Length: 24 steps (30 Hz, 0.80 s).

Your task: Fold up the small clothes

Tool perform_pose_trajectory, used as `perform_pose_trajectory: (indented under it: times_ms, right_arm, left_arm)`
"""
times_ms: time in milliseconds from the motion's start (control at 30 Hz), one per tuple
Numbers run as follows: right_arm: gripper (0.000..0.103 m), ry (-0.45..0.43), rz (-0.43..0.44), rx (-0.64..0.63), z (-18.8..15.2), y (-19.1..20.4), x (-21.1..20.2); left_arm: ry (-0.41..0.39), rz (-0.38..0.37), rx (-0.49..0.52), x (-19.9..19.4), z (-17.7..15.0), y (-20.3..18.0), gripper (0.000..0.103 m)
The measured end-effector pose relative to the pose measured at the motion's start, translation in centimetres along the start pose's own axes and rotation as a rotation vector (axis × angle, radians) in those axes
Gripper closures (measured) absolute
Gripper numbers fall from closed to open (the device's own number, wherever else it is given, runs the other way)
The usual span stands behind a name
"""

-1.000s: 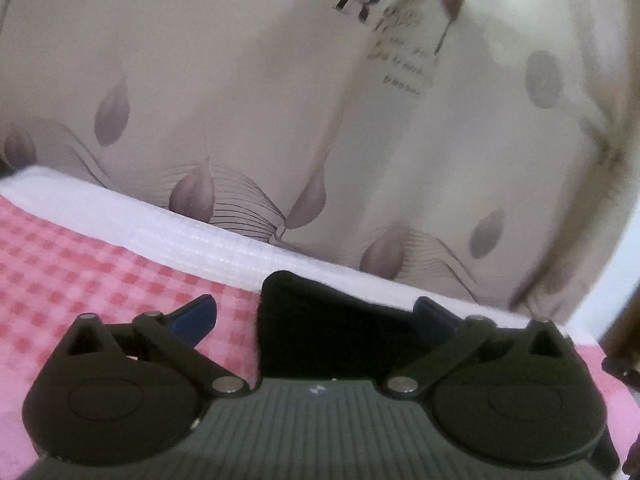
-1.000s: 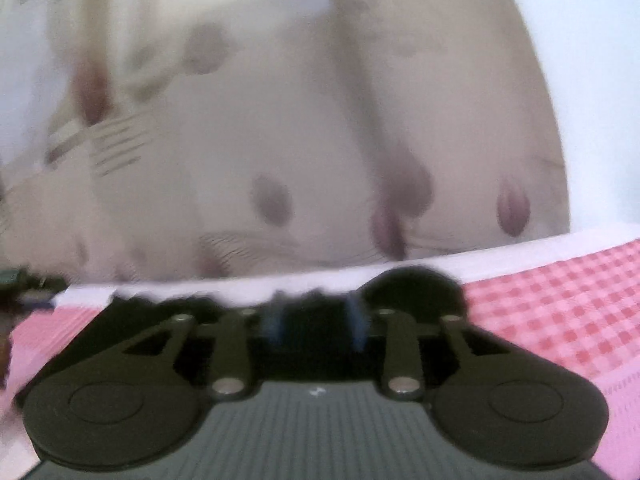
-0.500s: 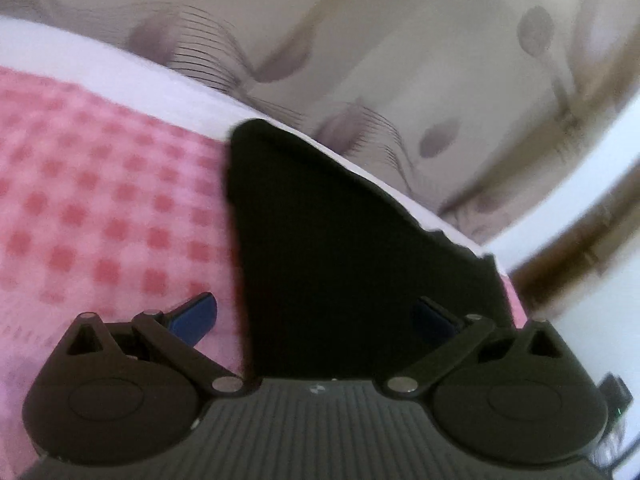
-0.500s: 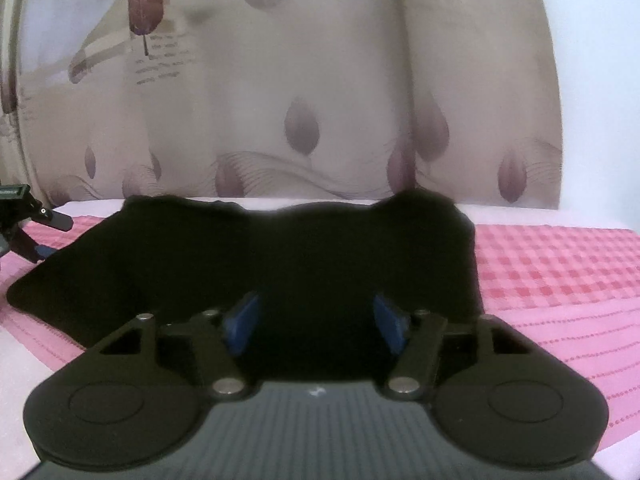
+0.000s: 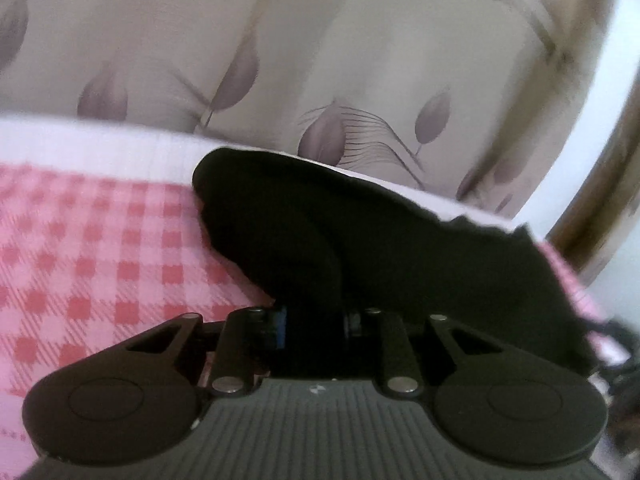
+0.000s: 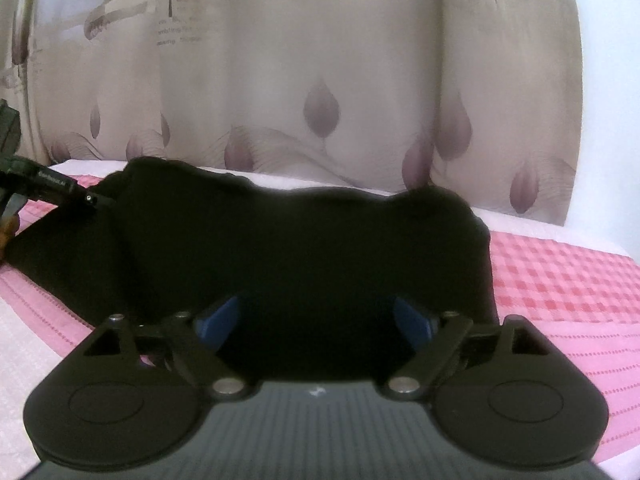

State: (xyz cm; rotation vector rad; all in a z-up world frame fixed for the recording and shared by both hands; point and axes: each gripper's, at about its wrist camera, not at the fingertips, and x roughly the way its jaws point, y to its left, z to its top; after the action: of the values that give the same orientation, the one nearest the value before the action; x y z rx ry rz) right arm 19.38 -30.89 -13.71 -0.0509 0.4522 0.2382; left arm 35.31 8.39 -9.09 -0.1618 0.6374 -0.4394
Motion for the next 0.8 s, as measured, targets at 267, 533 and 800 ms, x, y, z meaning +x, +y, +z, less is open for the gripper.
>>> perform_pose_trajectory:
  times_ms: [267, 533, 800]
  right_arm:
    - [0.015, 0.033, 0.011, -0.008, 0.0, 0.1, 0.6]
    - [0.011, 0.082, 0.035, -0.016, 0.0, 0.2, 1.5]
    - [0.005, 0.132, 0.055, 0.019, -0.1, -0.2, 2.2]
  left_arm:
    - [-0.022, 0.041, 0.050, 0.1, -0.3, -0.6, 0.078]
    - [-0.027, 0.061, 0.070, 0.3, -0.4, -0.9, 0.075]
    - [-0.027, 0.077, 0.085, 0.5, -0.5, -1.0, 0.074]
